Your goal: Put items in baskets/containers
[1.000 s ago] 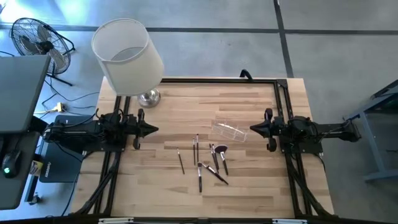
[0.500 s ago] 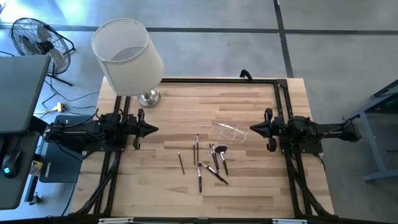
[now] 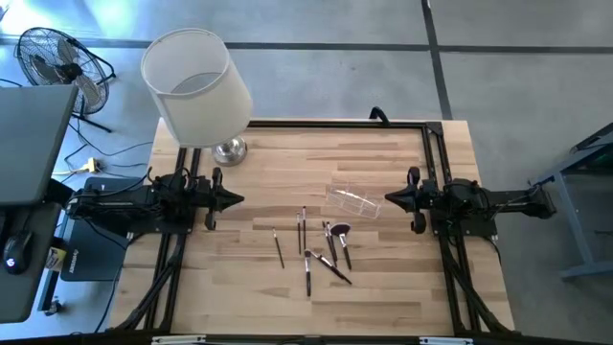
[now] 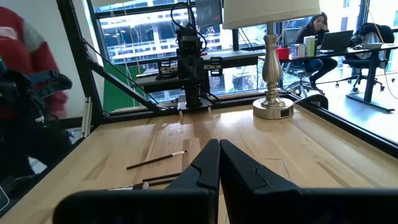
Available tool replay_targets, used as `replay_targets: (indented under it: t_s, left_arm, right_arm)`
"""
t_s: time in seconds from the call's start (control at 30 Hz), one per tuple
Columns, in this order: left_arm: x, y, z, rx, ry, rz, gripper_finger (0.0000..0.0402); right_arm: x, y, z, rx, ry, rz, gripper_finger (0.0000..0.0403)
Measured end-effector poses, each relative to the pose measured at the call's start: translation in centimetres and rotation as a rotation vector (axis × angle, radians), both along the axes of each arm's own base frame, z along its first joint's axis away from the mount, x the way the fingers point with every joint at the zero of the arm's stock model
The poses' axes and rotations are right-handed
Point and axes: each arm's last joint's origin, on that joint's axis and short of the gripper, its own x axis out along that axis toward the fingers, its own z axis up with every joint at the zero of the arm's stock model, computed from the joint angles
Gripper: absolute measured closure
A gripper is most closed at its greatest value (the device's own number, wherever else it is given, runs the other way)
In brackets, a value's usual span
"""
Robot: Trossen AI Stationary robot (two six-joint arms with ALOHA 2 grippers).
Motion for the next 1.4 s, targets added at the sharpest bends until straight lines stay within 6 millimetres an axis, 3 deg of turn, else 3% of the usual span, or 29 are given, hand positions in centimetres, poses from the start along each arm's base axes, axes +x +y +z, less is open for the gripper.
replay_targets:
  t_s: [1.17, 1.27, 1.4]
  left_arm:
    - [0.2, 0.1, 0.7, -0.001, -0.033, 0.020, 0.0400]
    - [0.7, -0.1, 1.0, -0.056, 0.031, -0.011, 0.0400]
    - [2.0, -0.4, 2.0, -0.223, 0.080, 0.106, 0.0401]
  right_arm:
    - [0.0, 0.0, 0.0, 0.000, 0.000, 0.000, 0.0398]
    - [0.0, 0.0, 0.0, 0.000, 0.000, 0.000, 0.0398]
    - [0.0, 0.0, 0.0, 0.000, 0.000, 0.000, 0.0398]
